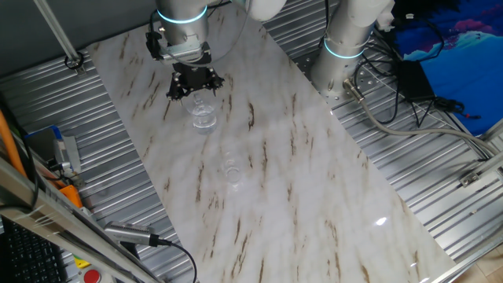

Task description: Pour the water from one cup into another empty cup

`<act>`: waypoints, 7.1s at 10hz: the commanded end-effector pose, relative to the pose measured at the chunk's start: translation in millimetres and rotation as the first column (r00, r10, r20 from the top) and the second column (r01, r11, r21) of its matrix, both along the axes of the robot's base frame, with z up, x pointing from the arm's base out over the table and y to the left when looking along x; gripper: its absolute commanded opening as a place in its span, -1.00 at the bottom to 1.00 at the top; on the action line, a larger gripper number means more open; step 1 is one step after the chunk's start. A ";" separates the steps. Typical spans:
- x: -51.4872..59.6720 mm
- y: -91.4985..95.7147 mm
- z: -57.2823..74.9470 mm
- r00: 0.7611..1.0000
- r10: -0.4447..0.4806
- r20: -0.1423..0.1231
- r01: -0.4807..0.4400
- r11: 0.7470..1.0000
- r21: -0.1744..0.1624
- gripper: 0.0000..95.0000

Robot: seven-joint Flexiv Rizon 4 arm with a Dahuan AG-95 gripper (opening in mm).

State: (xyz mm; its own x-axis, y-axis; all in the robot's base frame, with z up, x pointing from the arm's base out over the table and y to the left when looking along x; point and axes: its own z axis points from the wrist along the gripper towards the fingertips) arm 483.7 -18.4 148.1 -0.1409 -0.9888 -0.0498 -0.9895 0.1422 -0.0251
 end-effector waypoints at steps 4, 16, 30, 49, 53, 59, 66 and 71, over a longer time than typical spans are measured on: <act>0.1 0.6 0.4 0.999 0.035 -0.011 -0.035 0.999 0.023 1.00; 0.1 0.6 0.4 0.998 0.064 -0.009 -0.063 0.998 0.029 1.00; 0.1 0.6 0.4 0.998 0.057 -0.032 -0.057 0.998 0.024 1.00; -1.2 0.7 -24.9 0.994 0.106 -0.033 -0.105 0.994 0.016 1.00; -0.1 0.2 -28.7 0.994 0.103 -0.030 -0.103 0.995 0.014 1.00; 0.4 0.0 -29.5 0.996 0.076 -0.043 -0.074 0.997 0.034 1.00; 0.0 0.1 -26.6 0.996 0.052 -0.067 -0.048 0.996 0.069 1.00; -0.9 0.4 -24.8 0.995 0.058 -0.076 -0.053 0.996 0.073 1.00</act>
State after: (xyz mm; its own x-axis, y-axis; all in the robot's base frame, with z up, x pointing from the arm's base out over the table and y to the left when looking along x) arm 481.8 -17.9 123.5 -0.0924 -0.9897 -0.1095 -0.9945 0.0862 0.0594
